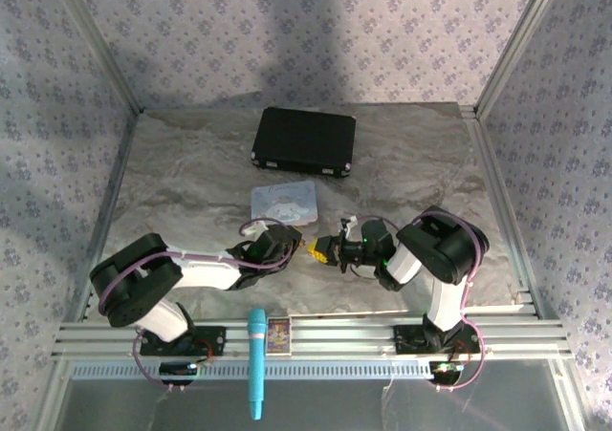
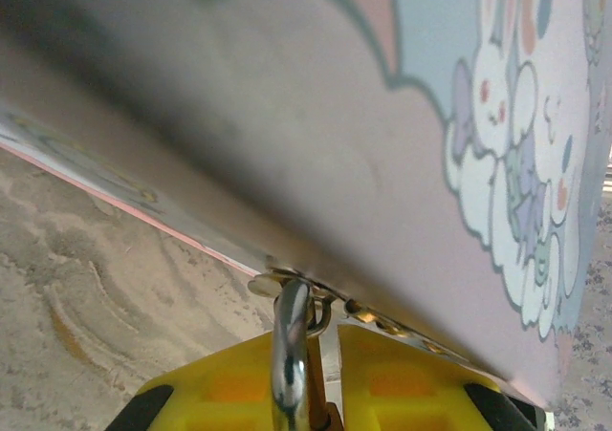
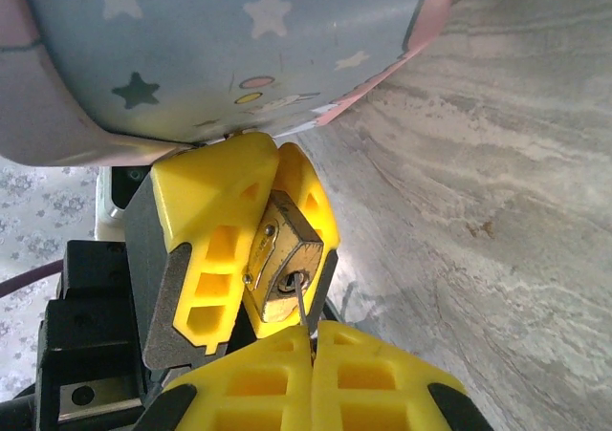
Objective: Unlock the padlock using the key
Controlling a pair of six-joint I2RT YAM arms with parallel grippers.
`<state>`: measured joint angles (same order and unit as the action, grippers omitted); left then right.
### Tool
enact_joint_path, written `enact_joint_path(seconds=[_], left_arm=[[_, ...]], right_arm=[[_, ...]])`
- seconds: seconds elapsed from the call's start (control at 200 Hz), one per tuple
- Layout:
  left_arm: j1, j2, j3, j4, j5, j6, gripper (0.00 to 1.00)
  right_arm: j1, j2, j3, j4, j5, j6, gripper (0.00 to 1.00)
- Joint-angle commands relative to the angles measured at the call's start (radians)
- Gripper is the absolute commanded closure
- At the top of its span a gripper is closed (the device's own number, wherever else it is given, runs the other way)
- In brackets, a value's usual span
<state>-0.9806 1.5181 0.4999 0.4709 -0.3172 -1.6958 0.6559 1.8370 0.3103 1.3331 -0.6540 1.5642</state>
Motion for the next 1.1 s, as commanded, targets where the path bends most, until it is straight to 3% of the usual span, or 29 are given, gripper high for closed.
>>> enact_joint_path(seconds=[0.0,0.47,1.099], left_arm=[[-0.017,-0.049,0.031,0.103,0.140,-0.037,1.00],[-0.015,-0.142,0.043,0.049,0.123,0.025,1.00],[-0.003,-0.099,0.038,0.158,0.139,0.031,1.00]], right_arm=[[-0.023,0.019,0.056,0.057,-0.024,0.005,1.00],[-0.080,0.057,0.118,0.057,-0.094,0.019,1.00],[-0.087,-0.004,0.179,0.059,-0.165,0.049,1.00]])
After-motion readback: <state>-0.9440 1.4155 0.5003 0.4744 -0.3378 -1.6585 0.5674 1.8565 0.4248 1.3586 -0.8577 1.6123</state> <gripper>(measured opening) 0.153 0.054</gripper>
